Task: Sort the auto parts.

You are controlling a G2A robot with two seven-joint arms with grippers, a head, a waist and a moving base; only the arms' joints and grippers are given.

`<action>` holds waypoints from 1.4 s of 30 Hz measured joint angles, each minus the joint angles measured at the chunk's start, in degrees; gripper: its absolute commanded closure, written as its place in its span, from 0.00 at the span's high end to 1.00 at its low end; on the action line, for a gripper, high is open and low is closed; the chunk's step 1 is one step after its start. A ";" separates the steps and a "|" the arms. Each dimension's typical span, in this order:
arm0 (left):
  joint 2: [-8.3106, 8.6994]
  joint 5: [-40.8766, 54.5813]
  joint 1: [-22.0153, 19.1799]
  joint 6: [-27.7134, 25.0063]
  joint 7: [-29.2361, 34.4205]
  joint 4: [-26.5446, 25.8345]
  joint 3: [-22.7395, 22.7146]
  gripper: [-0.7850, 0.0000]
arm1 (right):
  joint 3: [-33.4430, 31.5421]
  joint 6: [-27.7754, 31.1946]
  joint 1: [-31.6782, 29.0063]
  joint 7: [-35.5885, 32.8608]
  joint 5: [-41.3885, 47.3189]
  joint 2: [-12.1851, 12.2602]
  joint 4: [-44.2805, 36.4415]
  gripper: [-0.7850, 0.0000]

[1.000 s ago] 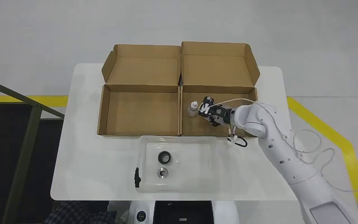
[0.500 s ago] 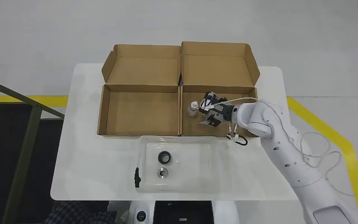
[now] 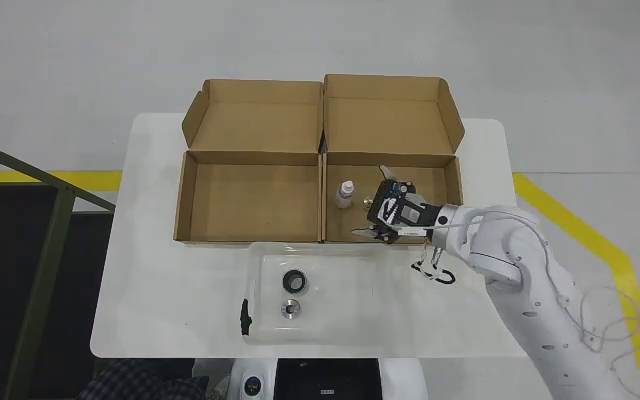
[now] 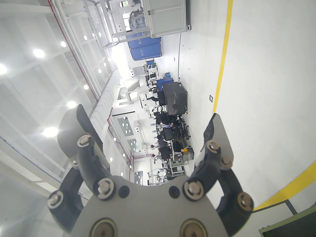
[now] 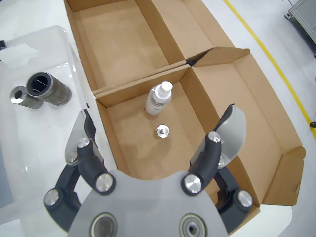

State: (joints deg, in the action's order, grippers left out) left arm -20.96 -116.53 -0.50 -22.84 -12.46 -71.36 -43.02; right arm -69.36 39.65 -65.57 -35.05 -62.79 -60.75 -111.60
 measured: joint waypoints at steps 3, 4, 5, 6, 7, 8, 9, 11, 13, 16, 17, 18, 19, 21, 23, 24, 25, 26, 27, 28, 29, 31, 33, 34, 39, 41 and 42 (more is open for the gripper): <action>0.00 0.00 0.00 0.00 0.00 0.00 0.00 1.00 | -0.25 -0.45 -3.04 1.54 -0.56 0.22 -3.03 1.00; 0.00 0.00 0.00 0.00 0.00 0.00 0.00 1.00 | -0.08 -0.46 -3.93 1.98 -0.92 0.27 -3.91 1.00; 0.00 0.00 0.00 0.00 0.00 0.00 0.00 1.00 | 0.19 -0.30 -4.79 2.43 -1.21 0.31 -4.72 1.00; 0.00 0.00 0.00 0.00 0.00 0.00 0.00 1.00 | 0.57 -0.09 -5.88 2.95 -1.69 0.37 -5.72 1.00; 0.00 0.00 0.00 0.00 0.00 0.00 0.00 1.00 | 0.89 0.05 -6.66 3.32 -2.10 0.40 -6.40 1.00; 0.00 0.00 0.00 0.00 0.00 0.00 0.00 1.00 | 1.24 0.21 -7.41 3.73 -2.47 0.44 -6.97 1.00; 0.00 0.00 0.00 0.00 0.00 0.00 0.00 1.00 | 1.70 0.39 -8.31 4.28 -3.01 0.47 -7.60 1.00; 0.00 0.00 0.00 0.00 0.00 0.00 0.00 1.00 | 2.49 0.72 -9.46 5.00 -4.04 0.52 -8.39 1.00; 0.00 0.00 0.00 0.00 0.00 0.00 0.00 1.00 | 3.61 1.25 -10.44 5.71 -5.32 0.54 -8.88 1.00; 0.00 0.00 0.00 0.00 0.00 0.00 0.00 1.00 | 5.40 1.83 -11.15 6.68 -6.82 0.49 -8.69 1.00; 0.00 0.00 0.00 0.00 0.00 0.00 0.00 1.00 | 5.94 1.95 -11.23 6.92 -7.25 0.46 -8.48 1.00; 0.00 0.00 0.00 0.00 0.00 0.00 0.00 1.00 | 6.73 2.07 -11.25 7.19 -7.91 0.41 -8.16 1.00; 0.00 0.00 0.00 0.00 0.00 0.00 0.00 1.00 | 7.34 2.13 -11.20 7.48 -8.36 0.35 -7.86 1.00; 0.00 0.00 0.00 0.00 0.00 0.00 0.00 1.00 | 8.70 2.02 -10.90 8.56 -9.15 0.18 -6.85 1.00; 0.00 0.00 0.00 0.00 0.00 0.00 0.00 1.00 | 9.83 1.92 -10.47 9.48 -10.07 0.02 -5.81 1.00; 0.00 0.00 0.00 0.00 0.00 0.00 0.00 1.00 | 10.64 1.97 -10.13 9.87 -10.79 -0.09 -5.09 1.00; 0.00 0.00 0.00 0.00 0.00 0.00 0.00 1.00 | 11.25 2.03 -9.86 10.15 -11.30 -0.18 -4.58 1.00; 0.00 0.00 0.00 0.00 0.00 0.00 0.00 1.00 | 11.86 2.03 -9.60 10.41 -11.76 -0.27 -4.08 1.00; 0.00 0.00 0.00 0.00 0.00 0.00 0.00 1.00 | 12.68 2.03 -9.26 10.67 -12.36 -0.39 -3.48 1.00; 0.00 0.00 0.00 0.00 0.00 0.00 0.00 1.00 | 13.29 2.00 -9.01 10.83 -12.78 -0.49 -3.09 1.00; 0.00 0.00 0.00 0.00 0.00 0.00 0.00 1.00 | 13.88 1.95 -8.77 10.95 -13.20 -0.58 -2.78 1.00; 0.00 0.00 0.00 0.00 0.00 0.00 0.00 1.00 | 15.25 1.90 -8.27 11.12 -14.18 -0.80 -2.29 1.00; 0.00 0.00 0.00 0.00 0.00 0.00 0.00 1.00 | 16.46 1.95 -7.71 11.21 -15.19 -1.00 -1.81 1.00; 0.00 0.00 0.00 0.00 0.00 0.00 0.00 1.00 | 16.93 2.04 -7.45 11.33 -15.52 -1.08 -1.57 1.00; 0.00 0.00 0.00 0.00 0.00 0.00 0.00 1.00 | 19.21 2.27 -5.96 11.21 -17.37 -1.53 -0.34 1.00; 0.00 0.00 0.00 0.00 0.00 0.00 0.00 1.00 | 19.87 2.06 -5.50 11.22 -17.62 -1.71 0.25 1.00; 0.00 0.00 0.00 0.00 0.00 0.00 0.00 1.00 | 20.31 1.97 -5.12 11.30 -17.71 -1.85 0.77 1.00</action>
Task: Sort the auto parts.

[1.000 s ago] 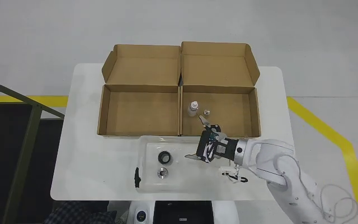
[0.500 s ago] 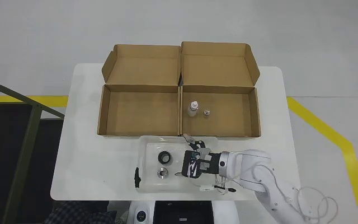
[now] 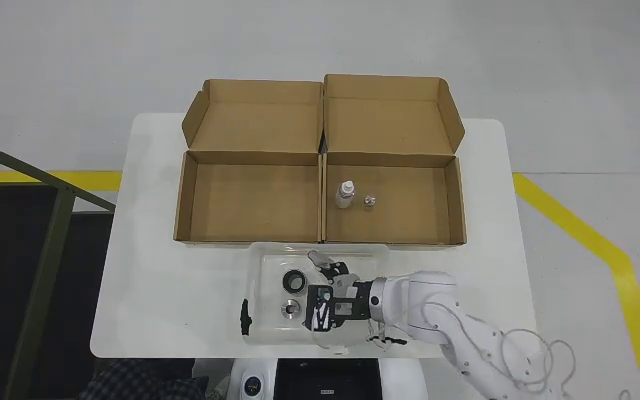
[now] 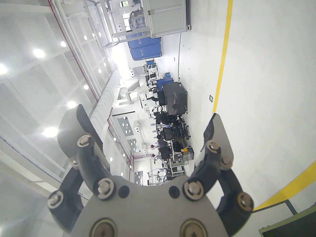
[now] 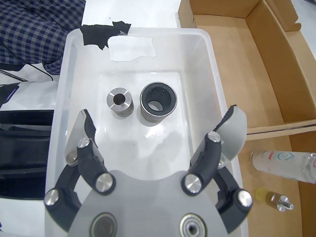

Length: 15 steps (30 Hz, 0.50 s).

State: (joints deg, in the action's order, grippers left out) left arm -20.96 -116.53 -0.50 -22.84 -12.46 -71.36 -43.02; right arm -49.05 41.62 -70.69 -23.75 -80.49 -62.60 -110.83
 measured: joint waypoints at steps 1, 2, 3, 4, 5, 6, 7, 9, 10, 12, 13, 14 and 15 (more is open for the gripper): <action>0.00 0.00 0.00 0.00 0.00 0.00 0.00 1.00 | 0.34 -0.03 0.30 0.03 -0.04 -0.11 0.43 1.00; 0.00 0.00 0.00 0.00 0.00 0.00 0.00 1.00 | 0.67 -0.04 0.61 0.03 -0.05 -0.21 0.87 1.00; 0.00 0.00 0.00 0.00 0.00 0.00 0.00 1.00 | 1.08 -0.07 1.02 -0.03 0.00 -0.35 1.42 1.00; 0.00 0.00 0.00 0.00 0.00 0.00 0.00 1.00 | 1.38 -0.09 1.32 -0.10 0.07 -0.46 1.80 1.00; 0.00 0.00 0.00 0.00 0.00 0.00 0.00 1.00 | 1.65 -0.14 1.60 -0.19 0.12 -0.56 2.14 0.99; 0.00 0.00 0.00 0.00 0.00 0.00 0.00 1.00 | 2.00 -0.22 1.95 -0.34 0.16 -0.69 2.54 0.97; 0.00 0.00 0.00 0.00 0.00 0.00 0.00 1.00 | 2.26 -0.27 2.20 -0.48 0.16 -0.78 2.83 0.94; 0.00 0.00 0.00 0.00 0.00 0.00 0.00 1.00 | 2.81 -0.41 2.74 -0.82 0.20 -0.99 3.45 0.84; 0.00 0.00 0.00 0.00 0.00 0.00 0.00 1.00 | 3.03 -0.47 2.96 -0.97 0.22 -1.08 3.69 0.77; 0.00 0.00 0.00 0.00 0.00 0.00 0.00 1.00 | 3.45 -0.60 3.43 -1.38 0.20 -1.25 4.16 0.73; 0.00 0.00 0.00 0.00 0.00 0.00 0.00 1.00 | 3.59 -0.67 3.62 -1.53 0.15 -1.32 4.35 0.69; 0.00 0.00 0.00 0.00 0.00 0.00 0.00 1.00 | 3.72 -0.74 3.79 -1.66 0.10 -1.38 4.55 0.68; 0.00 0.00 0.00 0.00 0.00 0.00 0.00 1.00 | 3.86 -0.83 4.02 -1.79 0.02 -1.46 4.84 0.63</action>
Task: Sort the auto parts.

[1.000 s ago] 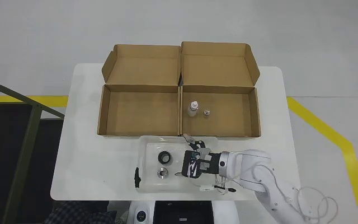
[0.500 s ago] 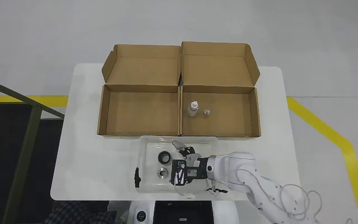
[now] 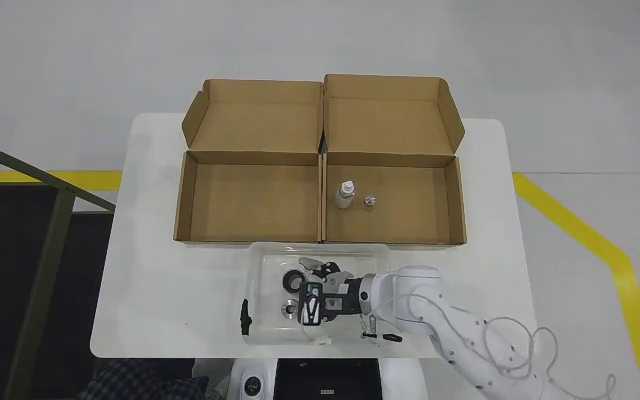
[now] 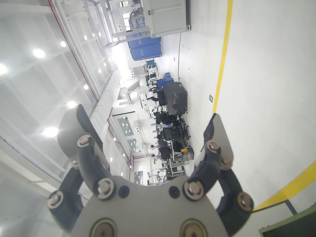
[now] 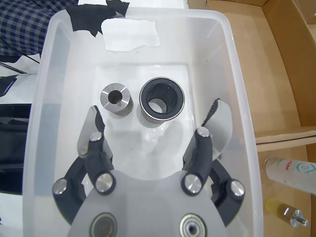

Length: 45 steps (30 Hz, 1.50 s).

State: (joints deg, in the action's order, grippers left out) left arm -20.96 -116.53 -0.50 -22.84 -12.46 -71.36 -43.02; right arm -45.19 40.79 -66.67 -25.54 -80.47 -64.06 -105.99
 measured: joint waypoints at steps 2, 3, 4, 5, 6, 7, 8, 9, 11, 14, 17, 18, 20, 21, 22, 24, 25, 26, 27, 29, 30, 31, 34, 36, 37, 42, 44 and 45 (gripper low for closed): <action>0.00 0.00 0.00 0.00 0.00 0.00 0.00 1.00 | 0.22 -0.08 0.33 -0.22 -0.16 -0.11 0.40 0.56; 0.00 0.00 0.00 0.00 0.00 0.00 0.00 1.00 | 0.38 0.04 0.57 -0.32 -0.27 -0.18 0.61 0.57; 0.00 0.00 0.00 0.00 0.00 0.00 0.00 1.00 | 0.50 0.25 0.77 -0.41 -0.45 -0.22 0.74 0.56; 0.00 0.00 0.00 0.00 0.00 0.00 0.00 1.00 | 0.62 0.43 0.98 -0.56 -0.71 -0.26 0.87 0.56; 0.00 0.00 0.00 0.00 0.00 0.00 0.00 1.00 | 0.74 0.51 1.19 -0.71 -0.94 -0.31 1.01 0.56; 0.00 0.00 0.00 0.00 0.00 0.00 0.00 1.00 | 0.82 0.52 1.30 -0.78 -1.01 -0.35 1.12 0.55; 0.00 0.00 0.00 0.00 0.00 0.00 0.00 1.00 | 0.88 0.54 1.43 -0.82 -1.06 -0.39 1.23 0.55; 0.00 0.00 0.00 0.00 0.00 0.00 0.00 1.00 | 0.95 0.59 1.61 -0.86 -1.13 -0.45 1.38 0.55; 0.00 0.00 0.00 0.00 0.00 0.00 0.00 1.00 | 1.04 0.60 1.91 -0.86 -1.18 -0.54 1.66 0.53; 0.00 0.00 0.00 0.00 0.00 0.00 0.00 1.00 | 1.25 0.57 2.48 -0.84 -1.24 -0.73 2.18 0.53; 0.00 0.00 0.00 0.00 0.00 0.00 0.00 1.00 | 1.61 0.39 3.09 -0.74 -1.16 -0.97 2.66 0.50; 0.00 0.00 0.00 0.00 0.00 0.00 0.00 1.00 | 1.82 0.30 3.34 -0.70 -1.13 -1.10 2.90 0.50; 0.00 0.00 0.00 0.00 0.00 0.00 0.00 1.00 | 2.21 0.24 3.76 -0.61 -0.99 -1.30 3.33 0.50; 0.00 0.00 0.00 0.00 0.00 0.00 0.00 1.00 | 2.50 0.20 4.09 -0.55 -0.88 -1.46 3.63 0.49; 0.00 0.00 0.00 0.00 0.00 0.00 0.00 1.00 | 2.73 0.17 4.34 -0.51 -0.81 -1.58 3.84 0.49; 0.00 0.00 0.00 0.00 0.00 0.00 0.00 1.00 | 3.25 0.12 4.93 -0.40 -0.60 -1.86 4.42 0.49; 0.00 0.00 0.00 0.00 0.00 0.00 0.00 1.00 | 3.46 0.11 5.19 -0.34 -0.50 -1.99 4.67 0.50; 0.00 0.00 0.00 0.00 0.00 0.00 0.00 1.00 | 3.67 0.10 5.44 -0.29 -0.41 -2.11 4.94 0.49; 0.00 0.00 0.00 0.00 0.00 0.00 0.00 1.00 | 3.95 0.10 5.77 -0.22 -0.29 -2.27 5.29 0.49; 0.00 0.00 0.00 0.00 0.00 0.00 0.00 1.00 | 4.33 0.14 6.23 -0.11 -0.08 -2.50 5.85 0.49; 0.00 0.00 0.00 0.00 0.00 0.00 0.00 1.00 | 4.56 0.20 6.52 -0.07 0.06 -2.65 6.23 0.49; 0.00 0.00 0.00 0.00 0.00 0.00 0.00 1.00 | 4.72 0.25 6.71 -0.06 0.16 -2.75 6.50 0.49; 0.00 0.00 0.00 0.00 0.00 0.00 0.00 1.00 | 5.15 0.41 7.26 0.00 0.46 -3.05 7.37 0.49; 0.00 0.00 0.00 0.00 0.00 0.00 0.00 1.00 | 5.33 0.47 7.57 0.14 0.72 -3.22 7.96 0.49; 0.00 0.00 0.00 0.00 0.00 0.00 0.00 1.00 | 5.37 0.50 7.70 0.18 0.85 -3.29 8.20 0.48; 0.00 0.00 0.00 0.00 0.00 0.00 0.00 1.00 | 5.69 0.88 8.33 0.47 1.71 -3.68 9.09 0.43; 0.00 0.00 0.00 0.00 0.00 0.00 0.00 1.00 | 5.81 1.08 8.53 0.56 2.00 -3.80 9.35 0.36; 0.00 0.00 0.00 0.00 0.00 0.00 0.00 1.00 | 5.87 1.18 8.64 0.64 2.17 -3.88 9.53 0.29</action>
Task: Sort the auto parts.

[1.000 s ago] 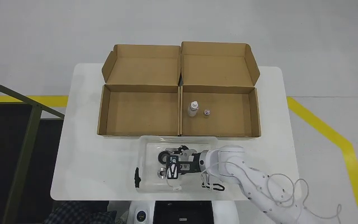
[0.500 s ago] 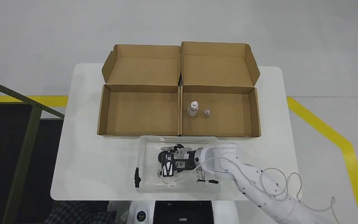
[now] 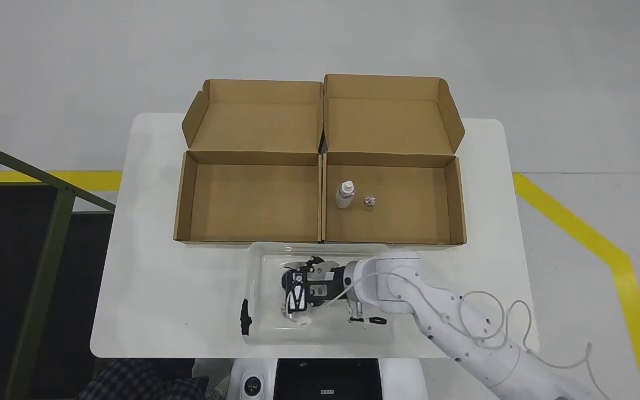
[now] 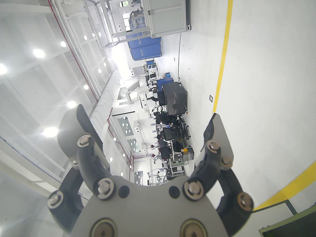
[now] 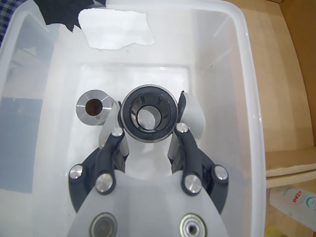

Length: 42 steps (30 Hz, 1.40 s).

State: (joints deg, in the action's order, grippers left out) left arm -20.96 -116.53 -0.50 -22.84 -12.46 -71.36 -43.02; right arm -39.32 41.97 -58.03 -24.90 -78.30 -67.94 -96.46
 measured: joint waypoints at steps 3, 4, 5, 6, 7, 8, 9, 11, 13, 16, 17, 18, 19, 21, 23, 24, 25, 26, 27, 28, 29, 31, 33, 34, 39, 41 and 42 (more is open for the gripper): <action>0.00 0.00 0.00 0.00 0.00 0.00 0.00 1.00 | 0.05 0.27 0.17 0.32 0.44 -0.15 0.35 0.00; 0.00 0.00 0.00 0.00 0.00 0.00 0.00 1.00 | 0.02 0.40 0.21 0.43 0.56 -0.17 0.38 0.00; 0.00 0.00 0.00 0.00 0.00 0.00 0.00 1.00 | -0.04 0.55 0.23 0.59 0.71 -0.19 0.34 0.00; 0.00 0.00 0.00 0.00 0.00 0.00 0.00 1.00 | -0.18 0.78 0.21 0.82 0.95 -0.18 0.21 0.00; 0.00 0.00 0.00 0.00 0.00 0.00 0.00 1.00 | -0.34 0.95 0.18 0.94 1.08 -0.16 0.06 0.00; 0.00 0.00 0.00 0.00 0.00 0.00 0.00 1.00 | -0.52 1.08 0.13 1.02 1.18 -0.13 -0.11 0.00; 0.00 0.00 0.00 0.00 0.00 0.00 0.00 1.00 | -0.81 1.21 0.03 1.14 1.35 -0.07 -0.40 0.00; 0.00 0.00 0.00 0.00 0.00 0.00 0.00 1.00 | -1.33 1.46 -0.19 1.35 1.58 0.05 -0.97 0.00; 0.00 0.00 0.00 0.00 0.00 0.00 0.00 1.00 | -2.06 1.77 -0.58 1.69 1.87 0.24 -1.91 0.00; 0.00 0.00 0.00 0.00 0.00 0.00 0.00 1.00 | -3.33 2.27 -1.29 2.07 2.10 0.62 -3.64 0.00; 0.00 0.00 0.00 0.00 0.00 0.00 0.00 1.00 | -3.76 2.41 -1.55 2.17 2.18 0.75 -4.24 0.00; 0.00 0.00 0.00 0.00 0.00 0.00 0.00 1.00 | -4.36 2.61 -1.94 2.33 2.32 0.93 -5.04 0.00; 0.00 0.00 0.00 0.00 0.00 0.00 0.00 1.00 | -4.83 2.77 -2.24 2.47 2.47 1.07 -5.62 0.00; 0.00 0.00 0.00 0.00 0.00 0.00 0.00 1.00 | -6.01 3.12 -3.00 2.84 2.87 1.41 -7.04 0.00; 0.00 0.00 0.00 0.00 0.00 0.00 0.00 1.00 | -7.06 3.47 -3.68 3.24 3.26 1.71 -8.32 0.00; 0.00 0.00 0.00 0.00 0.00 0.00 0.00 1.00 | -7.78 3.70 -4.14 3.47 3.41 1.92 -9.24 0.00; 0.00 0.00 0.00 0.00 0.00 0.00 0.00 1.00 | -8.33 3.82 -4.50 3.66 3.53 2.07 -9.93 0.00; 0.00 0.00 0.00 0.00 0.00 0.00 0.00 1.00 | -8.90 3.93 -4.87 3.89 3.68 2.22 -10.58 0.00; 0.00 0.00 0.00 0.00 0.00 0.00 0.00 1.00 | -9.70 4.00 -5.35 4.20 3.82 2.42 -11.41 0.00; 0.00 0.00 0.00 0.00 0.00 0.00 0.00 1.00 | -10.32 4.01 -5.69 4.40 3.87 2.57 -11.99 0.00; 0.00 0.00 0.00 0.00 0.00 0.00 0.00 1.00 | -10.96 4.03 -6.04 4.65 4.00 2.72 -12.55 0.00; 0.00 0.00 0.00 0.00 0.00 0.00 0.00 1.00 | -12.57 4.08 -6.86 5.29 4.45 3.07 -13.75 0.00; 0.00 0.00 0.00 0.00 0.00 0.00 0.00 1.00 | -14.34 4.11 -7.70 5.92 4.94 3.44 -14.86 0.00; 0.00 0.00 0.00 0.00 0.00 0.00 0.00 1.00 | -15.14 4.11 -8.07 6.18 5.15 3.60 -15.29 0.00; 0.00 0.00 0.00 0.00 0.00 0.00 0.00 1.00 | -19.47 4.38 -10.20 7.36 6.38 4.45 -17.75 0.00; 0.00 0.00 0.00 0.00 0.00 0.00 0.00 1.00 | -21.02 4.49 -10.96 7.86 6.75 4.73 -18.60 0.00; 0.00 0.00 0.00 0.00 0.00 0.00 0.00 1.00 | -22.06 4.55 -11.49 8.25 7.01 4.92 -19.16 0.00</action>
State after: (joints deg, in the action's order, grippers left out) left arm -20.96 -116.53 -0.50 -22.84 -12.46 -71.36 -43.02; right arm -61.38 46.52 -69.52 -16.65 -71.29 -63.02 -115.61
